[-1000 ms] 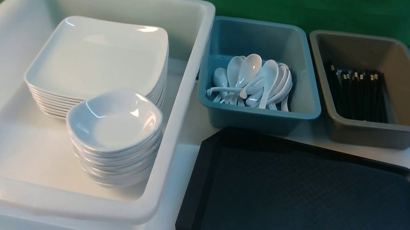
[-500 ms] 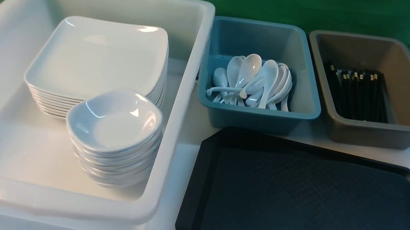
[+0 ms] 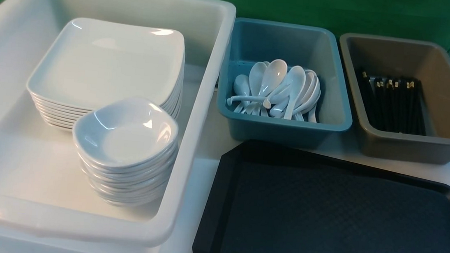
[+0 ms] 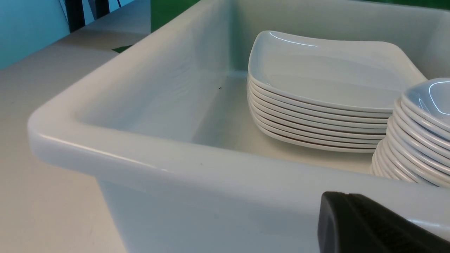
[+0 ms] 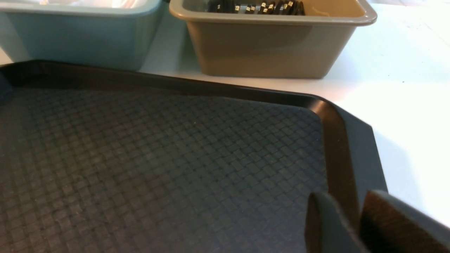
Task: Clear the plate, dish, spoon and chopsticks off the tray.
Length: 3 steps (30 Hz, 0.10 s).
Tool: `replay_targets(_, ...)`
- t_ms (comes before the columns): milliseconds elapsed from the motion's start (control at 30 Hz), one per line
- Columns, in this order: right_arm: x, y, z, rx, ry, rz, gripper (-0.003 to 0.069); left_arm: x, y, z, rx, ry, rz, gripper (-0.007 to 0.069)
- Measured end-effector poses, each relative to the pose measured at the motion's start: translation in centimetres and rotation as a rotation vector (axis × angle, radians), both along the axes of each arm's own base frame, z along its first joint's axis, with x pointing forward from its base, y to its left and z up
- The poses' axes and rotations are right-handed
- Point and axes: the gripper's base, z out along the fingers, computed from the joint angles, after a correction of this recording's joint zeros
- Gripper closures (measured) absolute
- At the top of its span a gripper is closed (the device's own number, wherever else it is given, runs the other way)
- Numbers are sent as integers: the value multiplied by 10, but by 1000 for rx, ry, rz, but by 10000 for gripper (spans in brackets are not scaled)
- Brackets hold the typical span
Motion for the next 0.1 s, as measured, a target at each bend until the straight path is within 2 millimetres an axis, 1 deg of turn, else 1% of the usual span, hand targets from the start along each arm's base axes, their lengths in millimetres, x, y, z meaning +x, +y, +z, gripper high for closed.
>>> replay_targets(100, 0, 0, 0, 0, 0, 0, 444, 0, 0, 0, 0, 0, 0, 615)
